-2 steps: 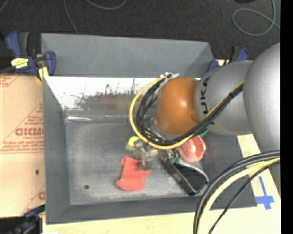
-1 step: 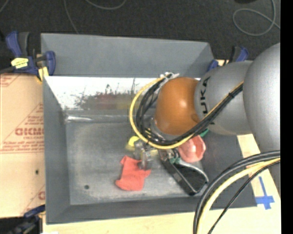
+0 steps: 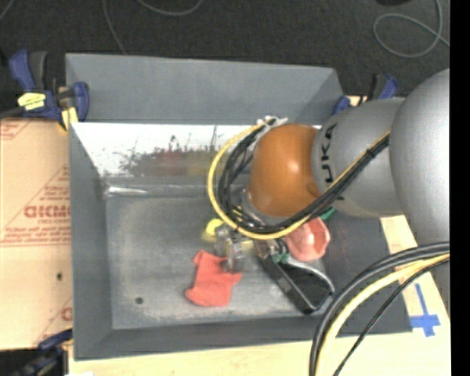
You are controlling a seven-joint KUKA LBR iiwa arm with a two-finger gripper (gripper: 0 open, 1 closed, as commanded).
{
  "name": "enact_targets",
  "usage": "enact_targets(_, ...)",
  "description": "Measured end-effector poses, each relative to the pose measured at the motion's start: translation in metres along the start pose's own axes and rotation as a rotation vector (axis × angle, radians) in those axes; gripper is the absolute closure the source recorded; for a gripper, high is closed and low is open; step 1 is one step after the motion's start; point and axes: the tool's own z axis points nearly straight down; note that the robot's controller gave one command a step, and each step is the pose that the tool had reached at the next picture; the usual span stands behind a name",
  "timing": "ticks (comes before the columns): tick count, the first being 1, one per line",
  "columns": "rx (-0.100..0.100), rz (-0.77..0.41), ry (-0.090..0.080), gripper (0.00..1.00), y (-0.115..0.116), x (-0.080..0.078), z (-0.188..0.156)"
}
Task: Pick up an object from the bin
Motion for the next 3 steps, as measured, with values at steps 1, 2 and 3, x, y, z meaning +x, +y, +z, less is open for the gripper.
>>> enact_targets(1,0.000,0.001,0.000,1.00,0.0000,0.0000,0.0000)
enact_targets(2,0.000,0.003,0.000,1.00,-0.0001,0.0000,0.0000)
enact_targets(3,0.000,0.004,0.000,1.00,-0.0001,0.0000,0.0000)
